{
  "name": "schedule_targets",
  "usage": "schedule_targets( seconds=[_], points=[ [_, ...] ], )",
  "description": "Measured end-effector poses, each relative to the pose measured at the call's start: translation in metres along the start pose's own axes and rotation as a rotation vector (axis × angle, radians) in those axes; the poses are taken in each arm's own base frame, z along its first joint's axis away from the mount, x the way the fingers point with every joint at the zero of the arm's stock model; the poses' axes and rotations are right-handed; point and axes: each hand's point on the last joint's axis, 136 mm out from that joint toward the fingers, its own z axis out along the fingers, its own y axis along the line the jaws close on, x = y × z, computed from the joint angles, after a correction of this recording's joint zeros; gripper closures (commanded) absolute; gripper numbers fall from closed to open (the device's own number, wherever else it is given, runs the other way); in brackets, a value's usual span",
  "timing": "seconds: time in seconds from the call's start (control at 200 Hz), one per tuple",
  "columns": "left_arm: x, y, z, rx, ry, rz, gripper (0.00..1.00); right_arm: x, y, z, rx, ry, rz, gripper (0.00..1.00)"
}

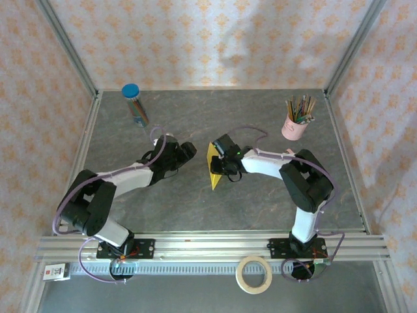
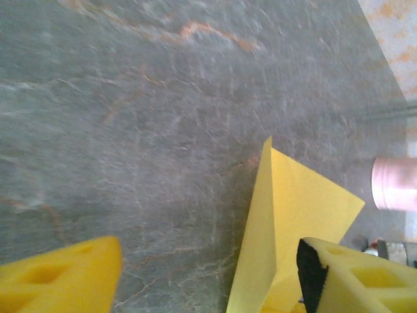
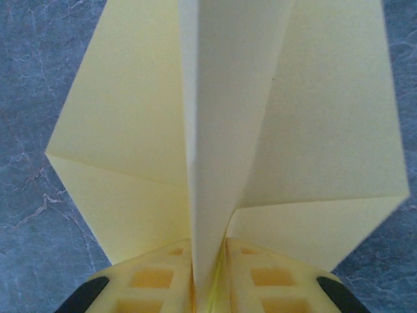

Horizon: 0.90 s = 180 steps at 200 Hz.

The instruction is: Fold a paper plane with a square sheet of paper (pick it up from the middle)

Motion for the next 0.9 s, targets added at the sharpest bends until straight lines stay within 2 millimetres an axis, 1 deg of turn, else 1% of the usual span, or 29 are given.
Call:
schedule_targets(
  seconds=[0.18, 0.375, 0.576, 0.651, 0.746, 0.801, 0.901],
  points=[
    [-0.008, 0.017, -0.014, -0.082, -0.059, 0.031, 0.1, 0.003, -0.003, 0.003, 0.033, 0.005, -0.008, 0.81],
    [-0.014, 0.033, -0.022, -0.145, -0.093, 0.042, 0.04, 0.002, -0.006, 0.004, 0.059, 0.003, 0.003, 0.82],
    [-0.015, 0.041, -0.023, -0.182, -0.102, 0.043, 0.01, 0.0, -0.009, 0.008, 0.09, 0.007, 0.003, 0.96],
    [-0.014, 0.043, -0.024, -0.194, -0.1, 0.045, 0.01, -0.009, -0.007, 0.006, 0.105, -0.007, -0.019, 0.97],
    [-0.016, 0.048, -0.025, -0.213, -0.103, 0.048, 0.01, -0.028, -0.003, 0.0, 0.114, -0.046, -0.041, 0.96],
    [-0.019, 0.051, -0.027, -0.224, -0.11, 0.048, 0.01, -0.045, -0.002, -0.005, 0.118, -0.075, -0.049, 0.96],
    [-0.021, 0.055, -0.028, -0.237, -0.114, 0.053, 0.01, -0.083, -0.008, -0.013, 0.128, -0.134, -0.055, 0.95]
  ],
)
